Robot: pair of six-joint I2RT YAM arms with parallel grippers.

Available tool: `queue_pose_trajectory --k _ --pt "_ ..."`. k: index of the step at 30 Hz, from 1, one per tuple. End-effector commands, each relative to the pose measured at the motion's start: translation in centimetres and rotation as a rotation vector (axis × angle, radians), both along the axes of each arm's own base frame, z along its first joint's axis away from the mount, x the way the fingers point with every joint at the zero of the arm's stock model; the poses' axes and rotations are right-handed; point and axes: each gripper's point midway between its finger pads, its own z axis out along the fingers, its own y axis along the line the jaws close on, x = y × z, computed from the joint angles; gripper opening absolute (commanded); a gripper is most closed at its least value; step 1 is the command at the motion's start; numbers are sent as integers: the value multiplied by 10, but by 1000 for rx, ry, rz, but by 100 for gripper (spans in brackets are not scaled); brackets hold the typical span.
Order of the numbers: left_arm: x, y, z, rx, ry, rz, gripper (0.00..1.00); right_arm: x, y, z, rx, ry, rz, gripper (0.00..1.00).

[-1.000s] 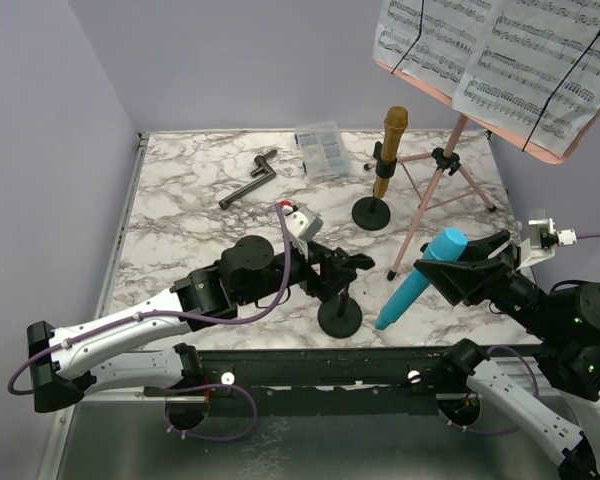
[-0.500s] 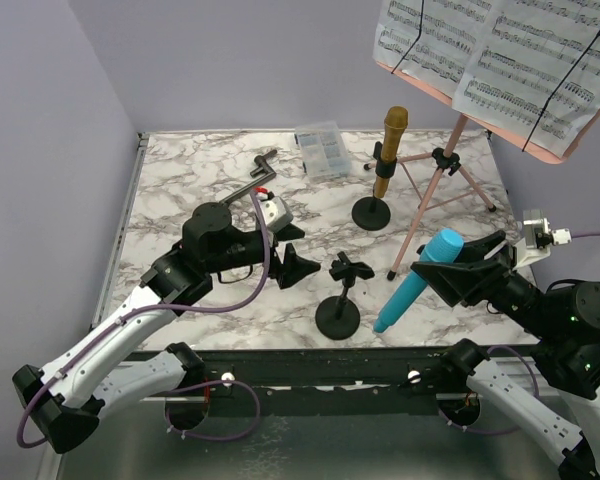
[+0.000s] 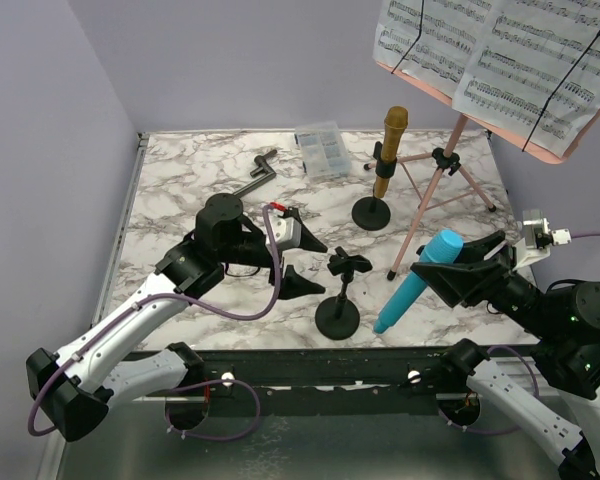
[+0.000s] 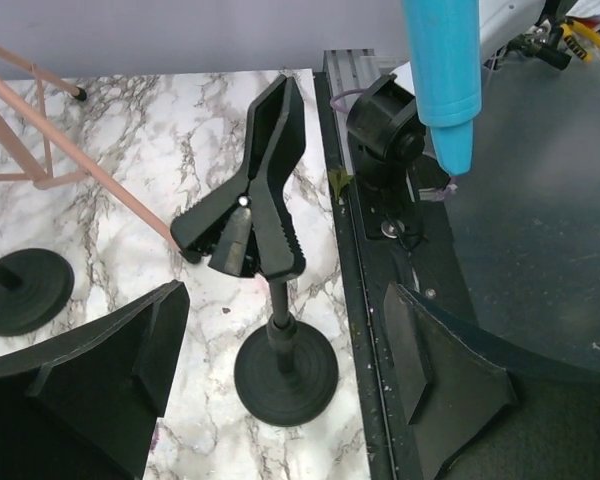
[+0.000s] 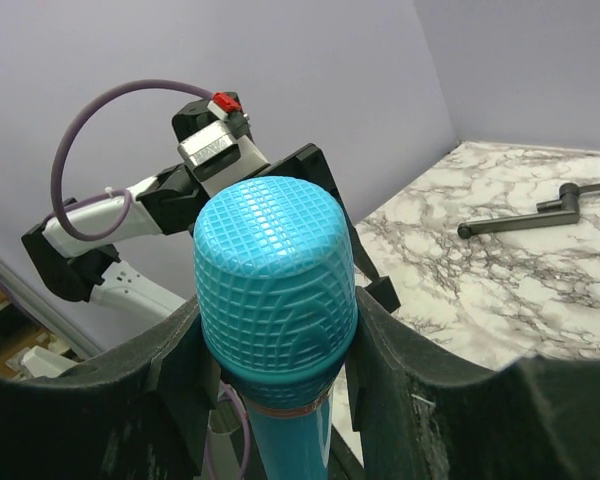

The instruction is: Set up the instrument practice props

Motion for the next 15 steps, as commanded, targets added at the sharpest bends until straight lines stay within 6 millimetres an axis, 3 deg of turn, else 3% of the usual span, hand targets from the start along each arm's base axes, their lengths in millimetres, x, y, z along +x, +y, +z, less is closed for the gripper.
queue_pose_trajectory --k 1,7,15 --pt "6 -10 12 -32 -106 -68 86 -5 2 12 18 -40 28 0" --pt "18 -20 19 -35 -137 -81 86 -4 3 15 11 -38 30 1" --pt "15 -26 18 -44 -113 -142 87 2 10 11 11 -27 42 1"
